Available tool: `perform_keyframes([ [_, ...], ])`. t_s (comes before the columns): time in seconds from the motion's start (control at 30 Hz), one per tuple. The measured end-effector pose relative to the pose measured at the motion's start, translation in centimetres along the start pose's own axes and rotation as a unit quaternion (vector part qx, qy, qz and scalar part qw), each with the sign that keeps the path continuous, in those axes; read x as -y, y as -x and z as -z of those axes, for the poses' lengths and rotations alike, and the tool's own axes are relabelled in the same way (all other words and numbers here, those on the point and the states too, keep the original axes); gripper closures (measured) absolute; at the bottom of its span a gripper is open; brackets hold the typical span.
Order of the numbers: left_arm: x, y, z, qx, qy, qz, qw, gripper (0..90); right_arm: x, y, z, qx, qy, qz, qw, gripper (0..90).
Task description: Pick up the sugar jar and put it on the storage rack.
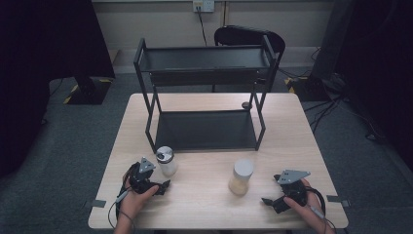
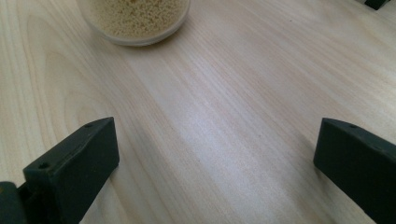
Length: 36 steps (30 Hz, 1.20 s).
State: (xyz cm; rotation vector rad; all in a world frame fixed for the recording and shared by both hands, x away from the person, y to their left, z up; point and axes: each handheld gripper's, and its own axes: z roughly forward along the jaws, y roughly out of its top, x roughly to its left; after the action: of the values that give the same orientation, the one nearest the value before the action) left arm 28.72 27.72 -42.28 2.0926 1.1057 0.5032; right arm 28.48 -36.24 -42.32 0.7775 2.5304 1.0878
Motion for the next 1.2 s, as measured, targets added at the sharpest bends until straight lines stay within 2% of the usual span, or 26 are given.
perform_keyframes([
  [0.13, -0.2, -0.5, 0.0, 0.011, 0.008, 0.022, 0.9997, 1.9, 0.0, 0.0, 0.0, 0.000, 0.000, 0.000, 1.0000, 0.0],
  [0.27, -0.4, -0.6, 0.1, 0.016, 0.018, 0.025, 0.9994, 1.9, 0.0, 0.0, 0.0, 0.000, 0.000, 0.000, 1.0000, 0.0],
  [0.53, -1.0, -1.0, 0.1, 0.022, 0.031, 0.028, 0.9989, 2.4, 0.0, 0.0, 0.0, 0.000, 0.000, 0.000, 1.0000, 0.0],
  [0.9, -1.7, -1.1, -0.5, 0.025, 0.035, 0.024, 0.9988, 4.2, 0.0, 0.0, 0.0, 0.000, 0.000, 0.000, 1.0000, 0.0],
  [1.1, -2.0, -1.1, -1.0, 0.029, 0.045, 0.014, 0.9985, 10.7, 0.0, 0.0, 0.0, 0.000, 0.000, 0.000, 1.0000, 0.0],
  [1.2, -2.1, -1.2, -1.1, 0.031, 0.049, 0.017, 0.9982, 13.1, 0.0, 0.0, 0.0, 0.000, 0.000, 0.000, 1.0000, 0.0],
])
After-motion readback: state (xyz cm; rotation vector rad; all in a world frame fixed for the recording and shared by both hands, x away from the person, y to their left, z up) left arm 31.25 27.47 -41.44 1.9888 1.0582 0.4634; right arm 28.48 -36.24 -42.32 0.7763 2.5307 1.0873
